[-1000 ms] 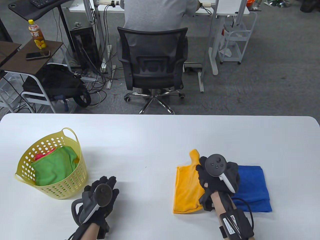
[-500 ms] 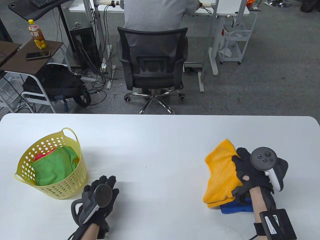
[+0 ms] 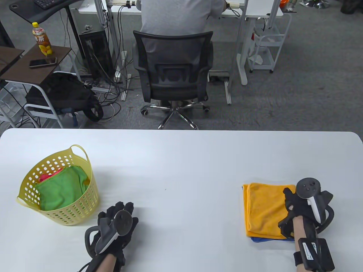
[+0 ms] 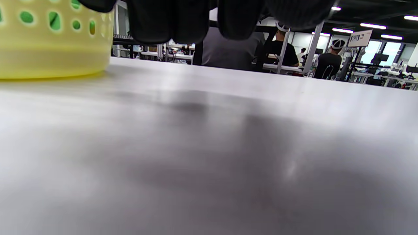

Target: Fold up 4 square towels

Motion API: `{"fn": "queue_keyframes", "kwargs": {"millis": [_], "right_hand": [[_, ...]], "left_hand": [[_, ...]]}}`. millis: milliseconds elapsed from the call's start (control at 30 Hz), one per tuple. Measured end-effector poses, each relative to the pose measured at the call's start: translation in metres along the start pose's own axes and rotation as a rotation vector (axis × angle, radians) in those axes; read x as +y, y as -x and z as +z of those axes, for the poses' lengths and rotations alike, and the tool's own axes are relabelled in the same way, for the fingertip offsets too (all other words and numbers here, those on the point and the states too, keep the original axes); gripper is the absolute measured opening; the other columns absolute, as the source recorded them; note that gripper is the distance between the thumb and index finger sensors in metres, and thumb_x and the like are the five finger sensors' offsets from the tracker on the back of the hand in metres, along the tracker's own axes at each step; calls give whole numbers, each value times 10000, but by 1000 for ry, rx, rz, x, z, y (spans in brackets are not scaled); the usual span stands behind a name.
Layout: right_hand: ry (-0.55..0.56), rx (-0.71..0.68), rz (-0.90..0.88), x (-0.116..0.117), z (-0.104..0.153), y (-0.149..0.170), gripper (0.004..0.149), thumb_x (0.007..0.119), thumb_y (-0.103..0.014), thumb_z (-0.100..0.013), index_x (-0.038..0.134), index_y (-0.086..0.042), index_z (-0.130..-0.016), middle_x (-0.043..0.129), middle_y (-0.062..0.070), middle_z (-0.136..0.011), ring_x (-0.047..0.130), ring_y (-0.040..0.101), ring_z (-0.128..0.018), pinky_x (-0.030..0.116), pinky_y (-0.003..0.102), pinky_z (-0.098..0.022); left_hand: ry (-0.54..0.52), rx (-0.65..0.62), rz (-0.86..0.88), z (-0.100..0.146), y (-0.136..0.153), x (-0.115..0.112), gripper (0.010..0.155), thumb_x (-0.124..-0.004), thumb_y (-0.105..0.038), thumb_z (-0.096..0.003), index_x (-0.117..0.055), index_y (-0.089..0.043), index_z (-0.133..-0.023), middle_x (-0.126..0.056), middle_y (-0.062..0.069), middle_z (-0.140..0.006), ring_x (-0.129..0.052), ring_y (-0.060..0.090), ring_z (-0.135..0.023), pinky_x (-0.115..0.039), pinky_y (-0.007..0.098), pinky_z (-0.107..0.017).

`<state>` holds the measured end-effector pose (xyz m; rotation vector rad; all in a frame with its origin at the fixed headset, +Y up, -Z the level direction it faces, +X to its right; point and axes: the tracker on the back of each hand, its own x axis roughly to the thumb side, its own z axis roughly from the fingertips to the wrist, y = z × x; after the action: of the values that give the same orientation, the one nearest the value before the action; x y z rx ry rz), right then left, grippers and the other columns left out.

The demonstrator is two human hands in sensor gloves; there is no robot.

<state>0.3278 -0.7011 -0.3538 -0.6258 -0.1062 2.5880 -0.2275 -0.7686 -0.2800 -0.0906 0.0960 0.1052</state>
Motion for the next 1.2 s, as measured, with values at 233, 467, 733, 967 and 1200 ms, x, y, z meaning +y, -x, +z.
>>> {"fn": "queue_keyframes", "kwargs": {"millis": [233, 467, 733, 967, 1200], "right_hand": [[-87, -369, -459, 13, 63, -116, 792, 770, -440, -509, 461, -37, -1116, 471, 382, -1123, 596, 615, -939, 504, 767, -616], [-147, -447, -337, 49, 60, -121, 784, 754, -440, -514, 457, -35, -1116, 453, 384, -1126, 577, 607, -949, 486, 777, -616], [-126, -427, -471, 32, 45, -104, 770, 748, -429, -519, 470, -20, -1110, 462, 394, -1116, 583, 607, -941, 485, 776, -613], [-150, -473, -489, 30, 48, -110, 769, 744, -431, -521, 476, -15, -1109, 420, 405, -1123, 558, 616, -948, 482, 775, -614], [-170, -507, -498, 29, 54, -114, 772, 741, -434, -524, 473, -8, -1110, 409, 408, -1125, 549, 620, -949, 481, 774, -615]], "left_hand": [[20, -24, -9, 2, -8, -1, 656, -661, -612, -492, -582, -402, -1108, -589, -1, -1208, -642, 319, -1137, -493, 574, -859], [-219, -51, 153, 34, -4, 79, 663, -663, -618, -493, -587, -400, -1115, -618, 2, -1201, -675, 318, -1122, -512, 569, -855], [-292, 279, 25, -5, 48, 220, 612, -726, -544, -530, -618, -389, -1111, -687, -22, -1173, -725, 289, -1098, -518, 547, -869], [169, 713, -109, -98, 115, 193, 628, -804, -504, -514, -651, -357, -1105, -718, -6, -1155, -744, 302, -1080, -528, 548, -860], [439, 769, -123, -127, 145, 144, 741, -812, -500, -526, -502, -325, -1176, -493, 21, -1264, -508, 390, -1187, -409, 605, -879]]}}
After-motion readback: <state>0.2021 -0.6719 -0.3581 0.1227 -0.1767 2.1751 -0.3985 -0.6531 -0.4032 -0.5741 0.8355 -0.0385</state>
